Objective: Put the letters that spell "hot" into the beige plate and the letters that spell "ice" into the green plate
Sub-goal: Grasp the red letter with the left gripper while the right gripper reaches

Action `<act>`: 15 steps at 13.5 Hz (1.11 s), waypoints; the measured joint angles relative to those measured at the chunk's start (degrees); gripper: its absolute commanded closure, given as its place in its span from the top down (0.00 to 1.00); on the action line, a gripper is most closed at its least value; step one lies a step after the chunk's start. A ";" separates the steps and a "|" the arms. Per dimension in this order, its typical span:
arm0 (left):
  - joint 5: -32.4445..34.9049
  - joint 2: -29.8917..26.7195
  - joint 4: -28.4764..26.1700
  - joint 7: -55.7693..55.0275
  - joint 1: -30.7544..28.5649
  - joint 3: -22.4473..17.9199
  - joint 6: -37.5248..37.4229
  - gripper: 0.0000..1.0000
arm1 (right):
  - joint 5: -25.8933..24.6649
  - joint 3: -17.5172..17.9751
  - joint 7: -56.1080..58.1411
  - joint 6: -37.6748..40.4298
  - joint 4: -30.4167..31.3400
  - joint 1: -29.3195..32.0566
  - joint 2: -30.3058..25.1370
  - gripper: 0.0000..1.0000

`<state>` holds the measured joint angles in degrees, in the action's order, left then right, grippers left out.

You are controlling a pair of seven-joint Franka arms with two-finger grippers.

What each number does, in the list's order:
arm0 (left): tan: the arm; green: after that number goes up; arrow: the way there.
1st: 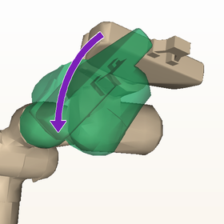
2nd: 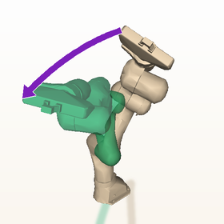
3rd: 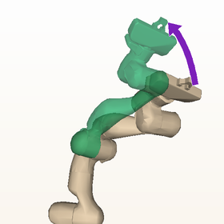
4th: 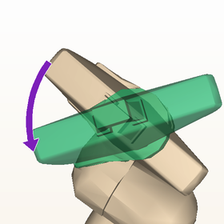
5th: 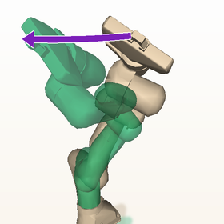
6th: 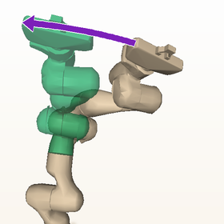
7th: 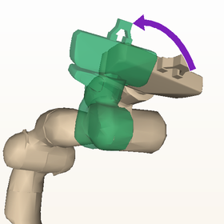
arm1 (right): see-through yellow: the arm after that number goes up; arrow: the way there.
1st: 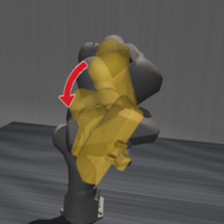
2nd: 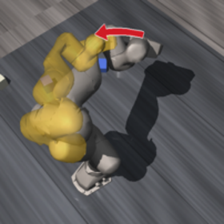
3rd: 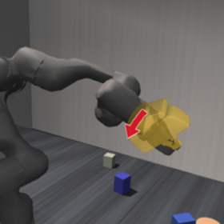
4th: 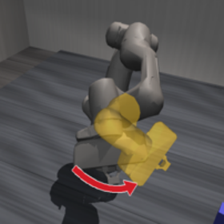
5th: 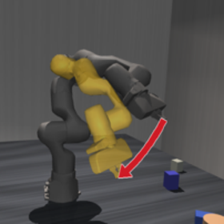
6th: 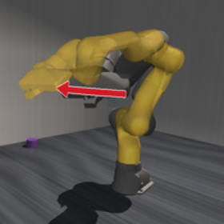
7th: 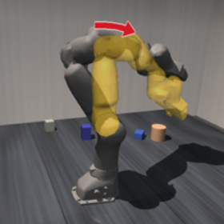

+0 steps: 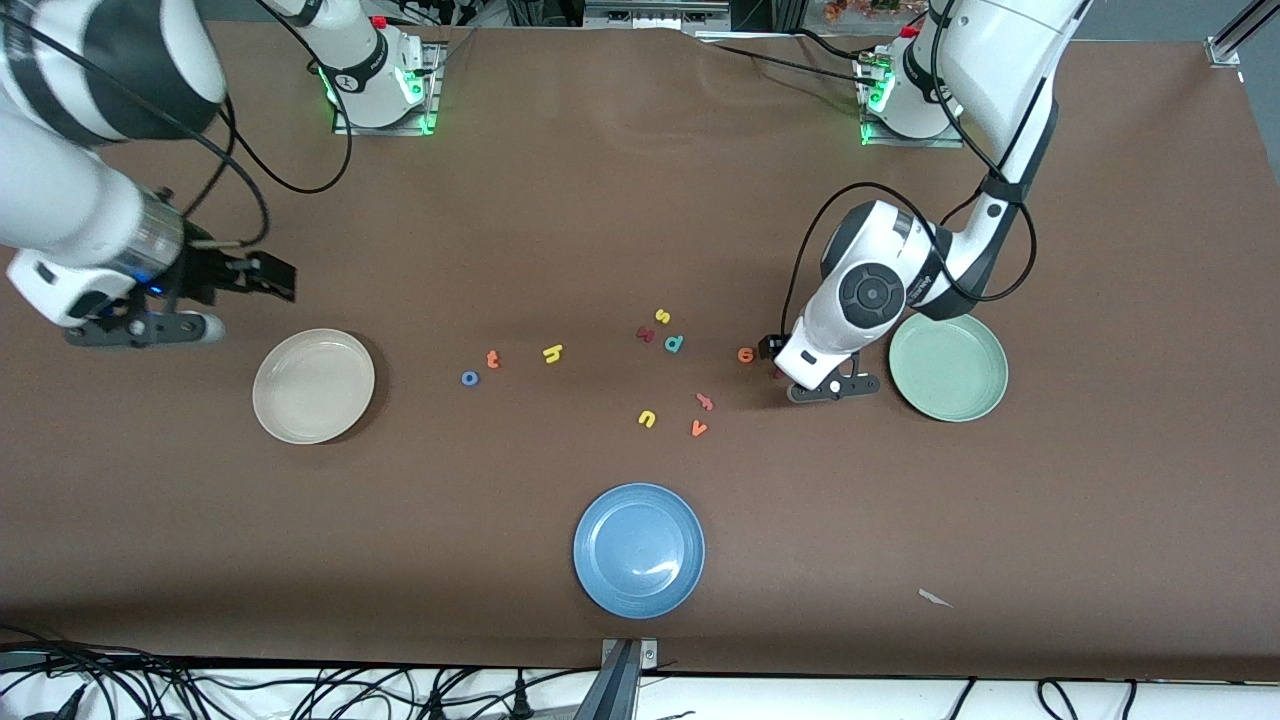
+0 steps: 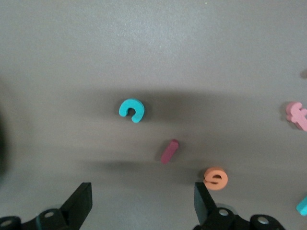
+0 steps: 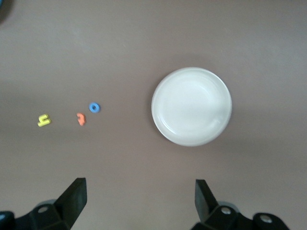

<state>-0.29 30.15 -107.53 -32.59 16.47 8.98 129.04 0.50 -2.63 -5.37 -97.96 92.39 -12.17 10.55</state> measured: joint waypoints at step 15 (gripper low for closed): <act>0.00 5.33 -2.39 -4.43 0.81 0.28 14.83 0.92 | -0.84 12.26 -4.29 -35.82 20.03 4.63 12.23 1.00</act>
<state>-0.29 35.48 -109.92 -37.02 17.28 9.26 143.87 -0.33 9.62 -9.66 -133.77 112.42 -7.54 22.78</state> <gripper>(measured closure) 0.093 0.000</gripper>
